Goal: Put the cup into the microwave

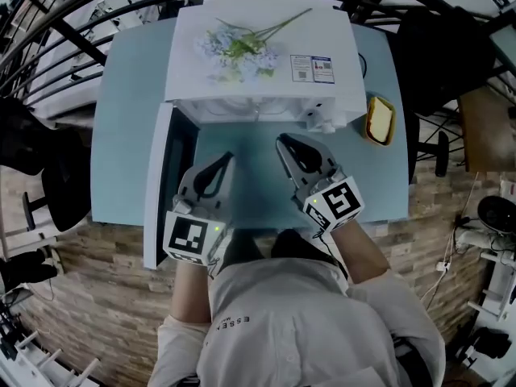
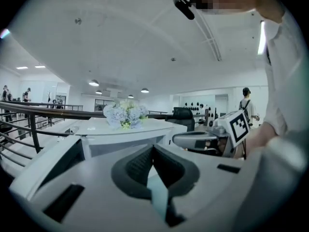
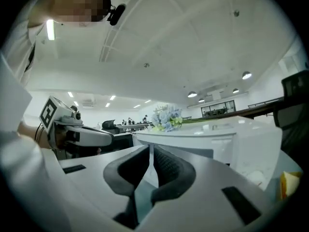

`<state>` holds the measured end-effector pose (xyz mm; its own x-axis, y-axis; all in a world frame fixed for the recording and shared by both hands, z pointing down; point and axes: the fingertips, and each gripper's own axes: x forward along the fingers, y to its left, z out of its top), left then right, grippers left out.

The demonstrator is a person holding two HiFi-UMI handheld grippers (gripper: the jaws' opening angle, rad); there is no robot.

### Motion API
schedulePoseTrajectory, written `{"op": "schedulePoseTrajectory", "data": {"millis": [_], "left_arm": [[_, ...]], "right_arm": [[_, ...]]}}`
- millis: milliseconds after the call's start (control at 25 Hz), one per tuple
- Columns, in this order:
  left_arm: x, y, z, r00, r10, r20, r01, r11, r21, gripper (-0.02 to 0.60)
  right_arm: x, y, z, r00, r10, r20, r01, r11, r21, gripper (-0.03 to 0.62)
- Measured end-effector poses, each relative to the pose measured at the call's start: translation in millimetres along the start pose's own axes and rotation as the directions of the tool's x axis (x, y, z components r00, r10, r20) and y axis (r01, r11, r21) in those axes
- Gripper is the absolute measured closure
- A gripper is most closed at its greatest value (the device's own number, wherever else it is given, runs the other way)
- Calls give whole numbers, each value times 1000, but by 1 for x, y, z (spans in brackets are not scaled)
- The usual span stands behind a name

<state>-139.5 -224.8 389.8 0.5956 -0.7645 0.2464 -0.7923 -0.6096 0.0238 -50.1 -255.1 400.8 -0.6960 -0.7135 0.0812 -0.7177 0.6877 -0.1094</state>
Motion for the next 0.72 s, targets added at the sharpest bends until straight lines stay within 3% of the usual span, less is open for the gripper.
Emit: {"op": "schedulePoseTrajectory", "data": {"millis": [240, 720], "left_arm": [[-15, -4, 28, 998, -12, 65, 9, 999, 50, 580], [-34, -14, 61, 992, -31, 121, 17, 993, 114, 580]], "right_arm": [[-29, 5, 38, 998, -46, 49, 47, 999, -23, 571], [-52, 27, 74, 997, -52, 59, 59, 992, -110, 577]]}}
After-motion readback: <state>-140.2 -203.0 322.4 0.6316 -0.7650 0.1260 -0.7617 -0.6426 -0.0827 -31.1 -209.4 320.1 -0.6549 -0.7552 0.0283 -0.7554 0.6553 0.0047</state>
